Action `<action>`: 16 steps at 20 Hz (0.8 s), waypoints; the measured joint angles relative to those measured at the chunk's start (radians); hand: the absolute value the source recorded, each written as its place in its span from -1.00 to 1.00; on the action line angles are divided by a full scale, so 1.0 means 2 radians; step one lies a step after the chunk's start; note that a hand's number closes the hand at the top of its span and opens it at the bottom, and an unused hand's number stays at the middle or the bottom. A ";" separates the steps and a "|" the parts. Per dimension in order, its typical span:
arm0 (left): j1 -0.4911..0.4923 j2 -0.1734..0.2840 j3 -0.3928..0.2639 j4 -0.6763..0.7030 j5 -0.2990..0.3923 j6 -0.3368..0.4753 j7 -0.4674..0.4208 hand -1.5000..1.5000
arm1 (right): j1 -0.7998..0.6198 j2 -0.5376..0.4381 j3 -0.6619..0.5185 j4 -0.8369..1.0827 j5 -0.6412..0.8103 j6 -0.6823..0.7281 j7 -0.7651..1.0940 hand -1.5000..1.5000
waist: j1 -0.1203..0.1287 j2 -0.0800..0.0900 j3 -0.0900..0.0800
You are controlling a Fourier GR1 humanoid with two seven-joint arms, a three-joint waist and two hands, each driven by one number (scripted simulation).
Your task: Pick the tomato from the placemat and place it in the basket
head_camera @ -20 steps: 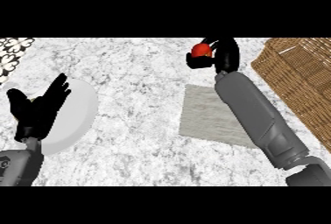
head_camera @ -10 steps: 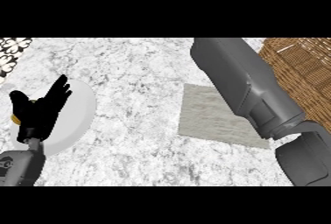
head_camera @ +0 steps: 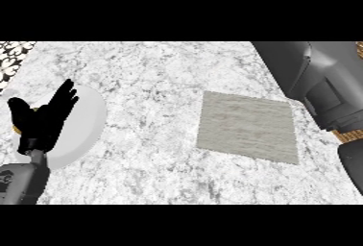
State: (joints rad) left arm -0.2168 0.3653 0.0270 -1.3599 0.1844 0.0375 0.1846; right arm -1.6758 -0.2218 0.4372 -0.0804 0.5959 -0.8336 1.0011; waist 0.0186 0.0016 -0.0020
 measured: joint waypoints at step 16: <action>-0.002 -0.003 0.013 0.007 -0.007 -0.003 0.004 0.00 | 0.038 -0.108 0.013 0.025 0.031 0.025 0.017 1.00 | -0.008 -0.001 0.001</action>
State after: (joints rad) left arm -0.2216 0.3585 0.0520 -1.3454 0.1705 0.0317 0.1920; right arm -1.6001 -0.4387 0.4623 -0.0307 0.6584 -0.7829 1.0346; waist 0.0020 -0.0001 -0.0004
